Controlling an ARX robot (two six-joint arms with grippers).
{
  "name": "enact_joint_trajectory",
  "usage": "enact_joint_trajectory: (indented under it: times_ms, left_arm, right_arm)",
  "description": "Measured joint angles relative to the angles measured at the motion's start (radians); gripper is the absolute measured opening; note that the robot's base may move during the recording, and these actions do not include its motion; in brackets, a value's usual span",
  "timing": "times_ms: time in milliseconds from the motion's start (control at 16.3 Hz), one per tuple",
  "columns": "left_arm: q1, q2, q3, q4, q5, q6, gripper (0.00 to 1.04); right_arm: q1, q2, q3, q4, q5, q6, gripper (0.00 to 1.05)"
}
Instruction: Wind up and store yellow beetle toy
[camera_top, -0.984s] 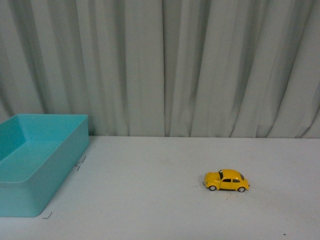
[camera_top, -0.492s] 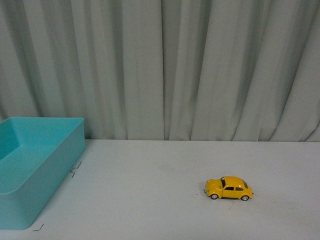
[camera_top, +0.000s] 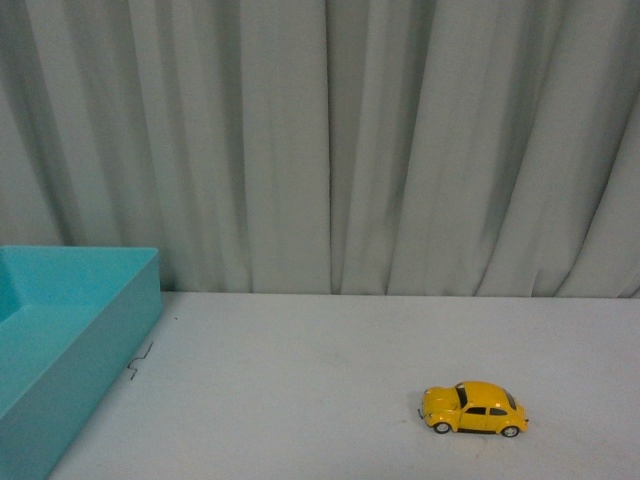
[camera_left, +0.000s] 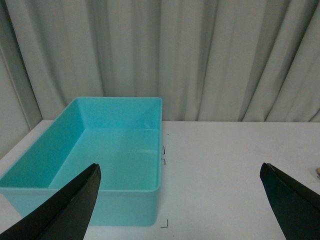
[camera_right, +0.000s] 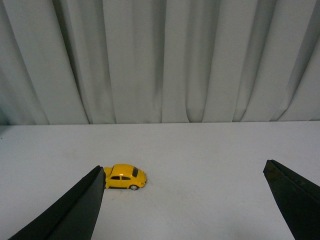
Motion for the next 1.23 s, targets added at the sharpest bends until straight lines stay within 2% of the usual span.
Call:
enact_joint_trajectory:
  times_ms: [1230]
  left_arm:
    - [0.0,0.0,0.0,0.0,0.0,0.0,0.98]
  right_arm:
    - [0.0,0.0,0.0,-0.001,0.0,0.0,0.98]
